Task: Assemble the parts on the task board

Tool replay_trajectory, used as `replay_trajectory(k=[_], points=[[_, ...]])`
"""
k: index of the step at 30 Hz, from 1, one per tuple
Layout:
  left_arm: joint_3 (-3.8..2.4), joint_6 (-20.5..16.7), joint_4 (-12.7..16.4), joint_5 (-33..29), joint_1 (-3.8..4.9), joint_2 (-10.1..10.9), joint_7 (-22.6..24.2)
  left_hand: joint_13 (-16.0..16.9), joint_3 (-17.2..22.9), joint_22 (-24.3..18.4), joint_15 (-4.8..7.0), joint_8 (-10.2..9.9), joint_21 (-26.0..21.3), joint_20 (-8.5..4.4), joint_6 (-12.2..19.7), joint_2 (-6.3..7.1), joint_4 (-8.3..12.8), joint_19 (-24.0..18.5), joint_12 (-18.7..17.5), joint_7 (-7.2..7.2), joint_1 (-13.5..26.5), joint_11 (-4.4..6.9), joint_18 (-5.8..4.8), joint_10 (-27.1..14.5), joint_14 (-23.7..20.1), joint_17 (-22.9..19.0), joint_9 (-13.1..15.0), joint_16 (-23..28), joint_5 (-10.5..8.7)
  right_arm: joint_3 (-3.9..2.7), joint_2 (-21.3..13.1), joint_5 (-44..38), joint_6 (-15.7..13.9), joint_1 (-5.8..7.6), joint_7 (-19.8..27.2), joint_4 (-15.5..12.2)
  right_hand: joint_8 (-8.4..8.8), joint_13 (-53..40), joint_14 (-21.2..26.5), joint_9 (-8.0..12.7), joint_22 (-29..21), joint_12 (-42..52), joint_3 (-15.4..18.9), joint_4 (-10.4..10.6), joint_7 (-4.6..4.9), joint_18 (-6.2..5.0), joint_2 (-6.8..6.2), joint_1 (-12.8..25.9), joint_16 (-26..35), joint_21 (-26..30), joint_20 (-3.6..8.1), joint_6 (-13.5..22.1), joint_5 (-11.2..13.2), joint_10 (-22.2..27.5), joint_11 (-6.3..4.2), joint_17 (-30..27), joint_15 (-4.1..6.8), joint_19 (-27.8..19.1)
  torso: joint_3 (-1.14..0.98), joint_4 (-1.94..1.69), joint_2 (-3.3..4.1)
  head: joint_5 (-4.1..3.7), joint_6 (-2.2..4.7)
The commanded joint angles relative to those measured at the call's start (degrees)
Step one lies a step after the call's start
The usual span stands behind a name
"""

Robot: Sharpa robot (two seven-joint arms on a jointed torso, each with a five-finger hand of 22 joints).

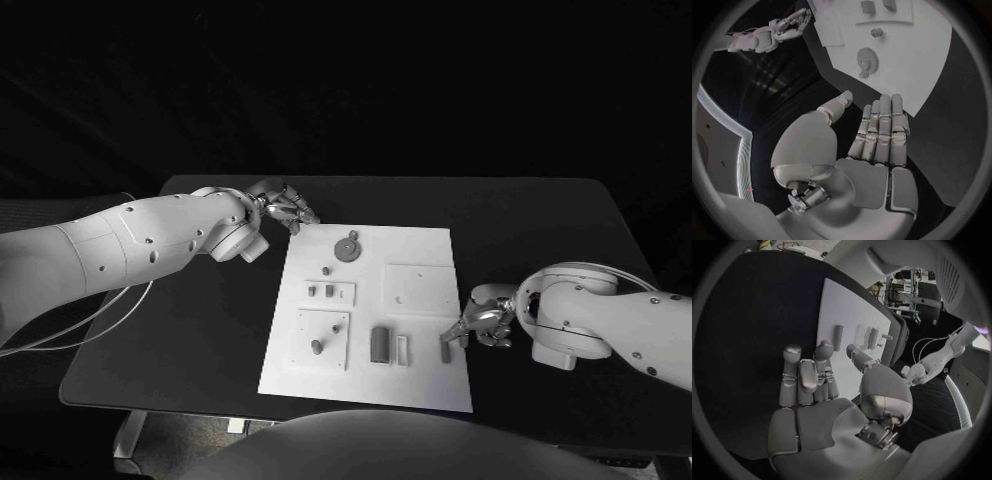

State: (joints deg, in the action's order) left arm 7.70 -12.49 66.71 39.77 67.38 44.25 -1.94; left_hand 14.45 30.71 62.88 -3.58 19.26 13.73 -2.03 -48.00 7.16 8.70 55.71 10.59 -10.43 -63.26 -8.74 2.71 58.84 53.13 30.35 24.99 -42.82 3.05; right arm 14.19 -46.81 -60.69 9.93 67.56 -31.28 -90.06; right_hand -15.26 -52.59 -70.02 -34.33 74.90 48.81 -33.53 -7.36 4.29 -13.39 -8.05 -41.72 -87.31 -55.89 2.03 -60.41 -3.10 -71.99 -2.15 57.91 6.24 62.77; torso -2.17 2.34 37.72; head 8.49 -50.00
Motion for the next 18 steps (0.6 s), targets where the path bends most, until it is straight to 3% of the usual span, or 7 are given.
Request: replay_trajectory(k=[1, 7, 18], points=[[-0.02, -0.20, 0.21, 0.07, 0.06, -0.06, 0.60, -0.05, 0.11, 0.05, 0.04, -0.31, -0.20, -0.11, 0.02, 0.03, -0.31, 0.33, 0.24, -0.02, -0.22, -0.03, 0.80, -0.03, 0.50, 0.07, 0.03, 0.40, -0.10, 0.03, 0.62, -3.00, 1.26, -0.65, -0.51, 0.42, -0.39, 0.09, -0.45, -0.06, 0.79, 0.26, 0.00, -0.48, 0.03, -1.61, 0.67, 0.16, -0.31, -0.40, -0.06, -0.43, 0.25, -0.45, 0.08, 0.19, -0.06, -0.34, 0.01, -0.02, 0.01, 0.00, 0.00], [-0.02, -0.15, 0.14, -0.26, 0.05, -0.09, 0.91, -0.08, -0.19, 0.09, 0.03, -0.36, -0.22, -0.08, 0.07, 0.19, -0.76, 0.36, 0.30, -0.05, 0.40, -0.03, 0.77, -0.04, 0.52, 0.19, 0.02, 0.49, -0.14, 0.02, 2.17, -4.02, 1.80, -2.12, -0.59, 1.91, -0.54, 0.13, -0.82, -0.09, 0.78, 0.31, 0.18, -0.63, -0.09, -1.61, 0.90, 0.44, -0.42, -0.45, -0.10, -0.78, 0.26, -0.65, -0.03, 0.70, -0.11, -0.28, 0.00, -0.02, 0.01, -0.04, 0.00], [-0.02, 0.04, 0.13, -0.37, 0.05, -0.12, 0.96, -0.17, -0.95, 0.14, 0.03, -0.40, -0.35, -0.10, 0.12, 0.43, -1.46, 0.28, 0.39, -0.06, 1.49, -0.04, 0.80, -0.14, 0.50, 0.45, 0.03, 0.68, -0.18, 0.01, 4.08, -4.38, 1.95, -2.49, -0.43, 2.97, -0.54, 0.16, -0.97, -0.07, 0.76, 0.30, 0.32, -0.55, -0.12, -1.61, 0.85, 0.84, -0.46, -0.43, -0.15, -0.85, 0.26, -0.73, -0.06, 0.93, -0.15, -0.33, 0.02, -0.02, 0.01, -0.19, 0.00]])
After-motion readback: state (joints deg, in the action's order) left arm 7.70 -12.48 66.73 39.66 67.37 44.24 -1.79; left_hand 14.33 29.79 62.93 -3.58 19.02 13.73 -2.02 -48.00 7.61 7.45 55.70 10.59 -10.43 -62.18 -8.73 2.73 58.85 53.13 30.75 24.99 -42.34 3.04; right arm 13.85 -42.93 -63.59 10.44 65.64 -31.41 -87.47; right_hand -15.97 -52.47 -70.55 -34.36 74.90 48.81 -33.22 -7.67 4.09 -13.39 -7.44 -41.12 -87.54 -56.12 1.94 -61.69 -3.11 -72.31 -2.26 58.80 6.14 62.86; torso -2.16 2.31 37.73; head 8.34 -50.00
